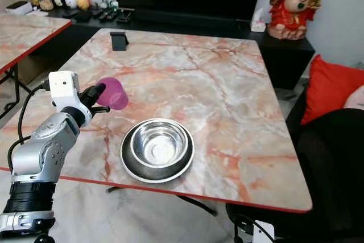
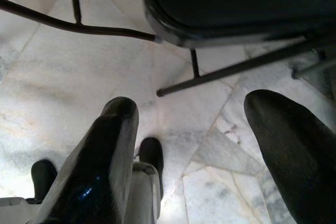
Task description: Setting the table
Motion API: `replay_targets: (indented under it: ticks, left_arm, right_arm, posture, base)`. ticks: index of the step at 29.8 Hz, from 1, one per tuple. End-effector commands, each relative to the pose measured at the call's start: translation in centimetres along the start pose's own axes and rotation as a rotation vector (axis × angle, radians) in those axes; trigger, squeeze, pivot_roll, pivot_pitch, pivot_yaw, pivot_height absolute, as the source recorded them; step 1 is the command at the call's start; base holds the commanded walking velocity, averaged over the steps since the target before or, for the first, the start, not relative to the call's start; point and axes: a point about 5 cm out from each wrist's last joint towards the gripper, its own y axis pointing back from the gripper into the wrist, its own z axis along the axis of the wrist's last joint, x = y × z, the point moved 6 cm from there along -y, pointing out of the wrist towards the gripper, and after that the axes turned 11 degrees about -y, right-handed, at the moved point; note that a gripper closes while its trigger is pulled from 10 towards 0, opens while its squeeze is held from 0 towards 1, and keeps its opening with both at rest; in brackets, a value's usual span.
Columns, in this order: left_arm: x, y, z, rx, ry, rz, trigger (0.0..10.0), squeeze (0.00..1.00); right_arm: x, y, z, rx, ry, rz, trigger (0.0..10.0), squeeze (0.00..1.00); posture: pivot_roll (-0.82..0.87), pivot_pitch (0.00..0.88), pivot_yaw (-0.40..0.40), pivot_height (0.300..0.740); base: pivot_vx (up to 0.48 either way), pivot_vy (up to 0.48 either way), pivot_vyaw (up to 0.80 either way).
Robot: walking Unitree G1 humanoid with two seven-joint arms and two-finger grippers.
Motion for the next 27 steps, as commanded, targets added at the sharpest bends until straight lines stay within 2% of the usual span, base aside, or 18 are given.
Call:
replay_targets:
  ticks: [1, 6, 11, 18, 23, 24, 25, 27]
  left_arm:
    - [-0.4, 0.1, 0.6, -0.015, -0.001, -0.015, 10.0, 0.00]
    - [-0.5, 0.0, 0.8, -0.020, 0.000, -0.021, 10.0, 0.00]
    - [-1.3, 0.1, 1.0, -0.023, 0.009, -0.074, 10.0, 0.00]
    - [-1.4, 0.0, 1.2, -0.008, 0.028, -0.095, 10.0, 0.00]
    - [-2.2, -0.5, 1.0, 0.056, 0.028, -0.151, 10.0, 0.00]
    - [-2.4, -0.6, 0.8, 0.083, 0.027, -0.166, 10.0, 0.00]
    - [-2.1, -0.9, 0.1, 0.154, 0.008, -0.158, 10.0, 0.00]
    - [-2.0, -1.0, -0.2, 0.179, 0.004, -0.150, 10.0, 0.00]
  right_arm:
    - [0.0, 0.0, 0.1, -0.003, 0.000, 0.000, 10.0, 0.00]
    - [0.0, 0.0, 0.2, -0.004, 0.001, -0.001, 10.0, 0.00]
    - [0.0, 0.0, 0.2, -0.003, 0.004, -0.001, 10.0, 0.00]
    - [0.0, -0.1, 0.3, -0.001, 0.006, 0.003, 10.0, 0.00]
    - [0.0, -0.1, 0.3, -0.003, 0.002, 0.003, 10.0, 0.00]
    - [0.0, -0.1, 0.3, -0.004, 0.001, 0.004, 10.0, 0.00]
    - [0.1, -0.1, 0.3, -0.004, -0.001, 0.005, 10.0, 0.00]
    - [0.1, -0.1, 0.3, -0.004, -0.002, 0.005, 10.0, 0.00]
  posture:
    - [0.12, 0.000, -0.047, 0.740]
    - [0.12, 0.000, -0.049, 0.740]
    - [0.12, 0.000, -0.052, 0.740]
    - [0.12, 0.000, -0.054, 0.740]
    - [0.12, 0.000, -0.052, 0.740]
    - [0.12, 0.000, -0.052, 0.740]
    - [0.12, 0.000, -0.051, 0.740]
    - [0.12, 0.000, -0.051, 0.740]
  base:
    - [0.292, 0.000, 0.00]
    - [0.289, 0.000, 0.00]
    - [0.000, 0.000, 0.00]
    - [0.000, 0.000, 0.00]
    - [0.000, 0.000, 0.00]
    - [0.000, 0.000, 0.00]
    - [0.000, 0.000, 0.00]
    - [0.000, 0.000, 0.00]
